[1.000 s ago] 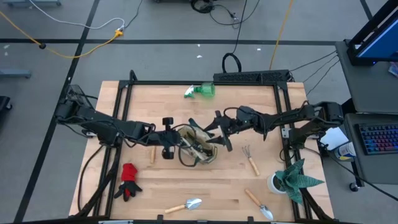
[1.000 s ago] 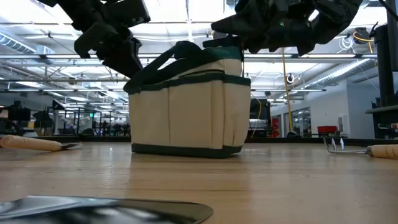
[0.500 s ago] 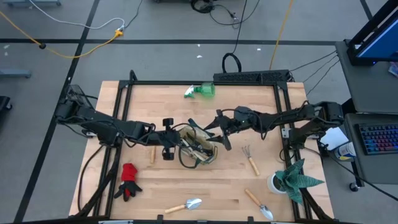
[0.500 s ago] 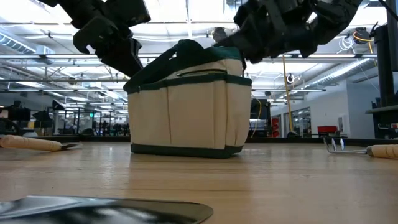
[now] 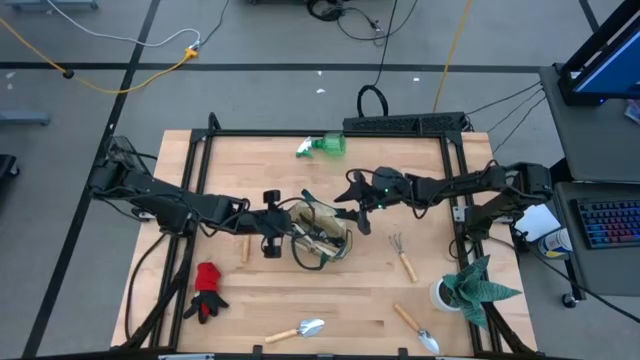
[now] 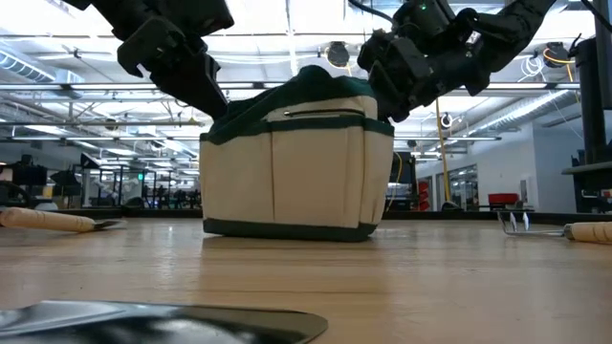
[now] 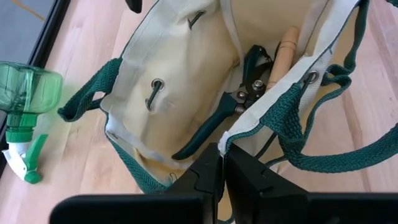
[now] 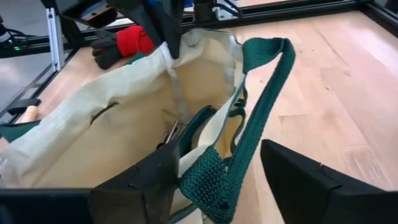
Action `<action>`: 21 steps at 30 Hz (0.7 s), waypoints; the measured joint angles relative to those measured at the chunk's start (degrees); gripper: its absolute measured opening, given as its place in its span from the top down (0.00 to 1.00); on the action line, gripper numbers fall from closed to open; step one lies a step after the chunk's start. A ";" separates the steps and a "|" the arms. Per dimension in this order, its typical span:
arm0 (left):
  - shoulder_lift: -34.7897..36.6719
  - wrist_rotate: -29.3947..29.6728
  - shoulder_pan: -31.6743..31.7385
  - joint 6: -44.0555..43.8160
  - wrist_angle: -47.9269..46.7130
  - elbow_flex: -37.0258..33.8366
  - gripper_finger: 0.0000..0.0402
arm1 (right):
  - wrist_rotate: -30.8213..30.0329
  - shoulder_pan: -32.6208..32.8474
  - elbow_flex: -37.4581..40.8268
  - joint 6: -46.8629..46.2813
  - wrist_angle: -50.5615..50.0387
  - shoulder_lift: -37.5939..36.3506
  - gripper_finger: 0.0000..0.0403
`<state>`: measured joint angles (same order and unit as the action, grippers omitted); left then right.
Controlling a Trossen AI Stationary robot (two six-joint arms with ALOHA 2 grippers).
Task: Pick & Place Garden tools in Gardening bag
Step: Adjust the brown gardening bag
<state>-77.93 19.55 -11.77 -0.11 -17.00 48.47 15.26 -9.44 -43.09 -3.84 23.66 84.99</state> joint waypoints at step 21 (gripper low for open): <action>0.00 0.02 0.03 1.92 2.72 0.04 0.94 | -0.28 -0.78 0.02 6.98 1.42 0.02 0.97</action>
<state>-77.93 19.57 -11.74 1.81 -14.28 48.51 14.98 -10.22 -43.07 3.14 25.08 85.01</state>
